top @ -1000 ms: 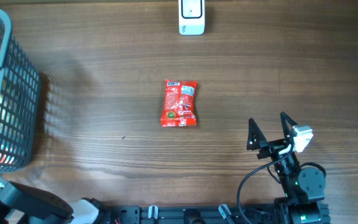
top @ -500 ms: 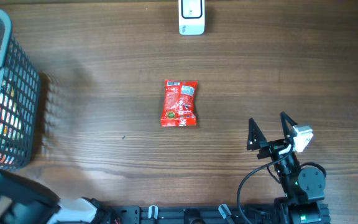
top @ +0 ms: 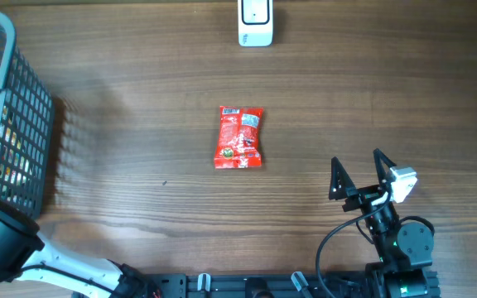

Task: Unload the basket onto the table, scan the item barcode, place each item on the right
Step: 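Lift the cream pack out and carry it beside the red bag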

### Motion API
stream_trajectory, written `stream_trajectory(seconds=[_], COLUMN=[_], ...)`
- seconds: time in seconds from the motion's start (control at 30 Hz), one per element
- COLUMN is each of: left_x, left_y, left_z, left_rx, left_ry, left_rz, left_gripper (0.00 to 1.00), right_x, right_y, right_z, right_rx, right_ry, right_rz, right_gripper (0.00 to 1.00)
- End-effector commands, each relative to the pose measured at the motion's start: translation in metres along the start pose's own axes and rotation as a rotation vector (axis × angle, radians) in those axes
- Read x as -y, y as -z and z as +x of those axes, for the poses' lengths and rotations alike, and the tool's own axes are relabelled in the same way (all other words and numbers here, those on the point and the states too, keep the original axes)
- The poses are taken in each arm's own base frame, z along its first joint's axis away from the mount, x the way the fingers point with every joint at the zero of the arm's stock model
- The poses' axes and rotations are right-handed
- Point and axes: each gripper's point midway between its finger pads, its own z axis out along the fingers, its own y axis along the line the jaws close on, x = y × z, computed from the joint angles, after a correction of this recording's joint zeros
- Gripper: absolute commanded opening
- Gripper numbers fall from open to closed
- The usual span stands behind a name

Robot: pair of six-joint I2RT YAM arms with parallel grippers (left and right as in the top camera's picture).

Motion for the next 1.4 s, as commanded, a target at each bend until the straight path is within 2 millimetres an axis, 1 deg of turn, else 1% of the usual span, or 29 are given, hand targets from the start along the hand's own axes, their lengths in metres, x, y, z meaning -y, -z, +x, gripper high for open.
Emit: stream_trajectory(seconds=[0.0,0.03,0.07,0.13,0.17,0.2,0.23,0.33,0.4,0.5,0.53,0.57,0.63,0.67,0.7,0.8,0.83,0.87,0.93,0.97,1.0,1.03,1.07,1.1,1.17,1.2,1.23,1.27,1.37], left_x=[-0.008,-0.004,0.000,0.006,0.008,0.010,0.012,0.021,0.034,0.058,0.072,0.082,0.100,0.104,0.105,0.107,0.108,0.108,0.108,0.108,0.109,0.111,0.115,0.124,0.146,0.157,0.168,0.174,0.200], left_y=[-0.035,-0.037,-0.040,-0.043,-0.043,-0.042,-0.041,-0.037,-0.026,0.014,0.041,0.061,0.113,0.132,0.146,0.215,0.233,0.257,0.292,0.313,0.330,0.343,0.353,0.367,0.383,0.387,0.385,0.383,0.362], left_z=[0.039,0.043,0.048,0.055,0.056,0.057,0.058,0.060,0.055,0.026,0.010,-0.001,-0.022,-0.028,-0.032,-0.046,-0.047,-0.048,-0.048,-0.046,-0.042,-0.036,-0.030,-0.015,0.019,0.038,0.058,0.071,0.130], left_rx=[-0.136,-0.154,-0.176,-0.204,-0.211,-0.213,-0.219,-0.237,-0.225,-0.154,-0.107,-0.070,0.037,0.081,0.113,0.272,0.307,0.353,0.417,0.450,0.466,0.469,0.461,0.425,0.320,0.250,0.175,0.124,-0.061], left_ry=[-0.020,-0.018,-0.015,-0.010,-0.009,-0.008,-0.006,0.001,0.004,0.071,0.085,0.074,0.030,0.014,0.004,-0.043,-0.047,-0.044,-0.029,-0.019,-0.006,0.003,0.007,0.003,-0.051,-0.083,-0.103,-0.118,-0.233], left_rz=[-0.022,0.003,0.031,0.068,0.080,0.090,0.102,0.156,0.226,0.343,0.420,0.478,0.599,0.623,0.630,0.672,0.682,0.700,0.730,0.753,0.775,0.803,0.830,0.888,0.992,1.033,1.044,1.047,1.011], left_gripper=[0.91,0.87,0.74,0.39,0.17,0.07,0.04,0.04,0.04,0.04,0.04,0.04,0.04,0.04,0.04,0.04,0.04,0.04,0.04,0.04,0.04,0.04,0.04,0.04,0.04,0.04,0.04,0.04,0.04], right_x=[0.002,0.002,0.002,0.002,0.002,0.002,0.002,0.002,0.002,0.002,0.002,0.002,0.002,0.002,0.002,0.002,0.002,0.002,0.002,0.002,0.002,0.002,0.002,0.002,0.002,0.002,0.002,0.002,0.002], right_y=[0.000,0.000,0.000,0.000,0.000,0.000,0.000,0.000,0.000,0.000,0.000,0.000,0.000,0.000,0.000,0.000,0.000,0.000,0.000,0.000,0.000,0.000,0.000,0.000,0.000,0.000,0.000,0.000,0.000], right_z=[-0.002,-0.002,-0.002,-0.002,-0.002,-0.002,-0.002,-0.002,-0.002,-0.002,-0.002,-0.002,-0.002,-0.002,-0.002,-0.002,-0.002,-0.002,-0.002,-0.002,-0.002,-0.002,-0.002,-0.002,-0.002,-0.002,-0.002,-0.002,-0.002], right_rx=[0.012,0.012,0.012,0.012,0.012,0.012,0.012,0.012,0.012,0.012,0.012,0.012,0.012,0.012,0.012,0.012,0.012,0.012,0.012,0.012,0.012,0.012,0.012,0.012,0.012,0.012,0.012,0.012,0.012], right_ry=[0.018,0.018,0.018,0.018,0.018,0.018,0.018,0.018,0.018,0.018,0.018,0.018,0.018,0.018,0.018,0.018,0.018,0.018,0.018,0.018,0.019,0.018,0.018,0.018,0.018,0.018,0.018,0.018,0.018], right_rz=[0.012,0.013,0.013,0.013,0.012,0.013,0.013,0.013,0.012,0.013,0.012,0.013,0.013,0.013,0.012,0.013,0.012,0.012,0.013,0.013,0.013,0.013,0.013,0.013,0.013,0.012,0.012,0.013,0.013], right_gripper=[1.00,1.00,1.00,1.00,1.00,1.00,1.00,1.00,1.00,1.00,1.00,1.00,1.00,1.00,1.00,1.00,1.00,1.00,1.00,1.00,1.00,1.00,1.00,1.00,1.00,1.00,1.00,1.00,1.00])
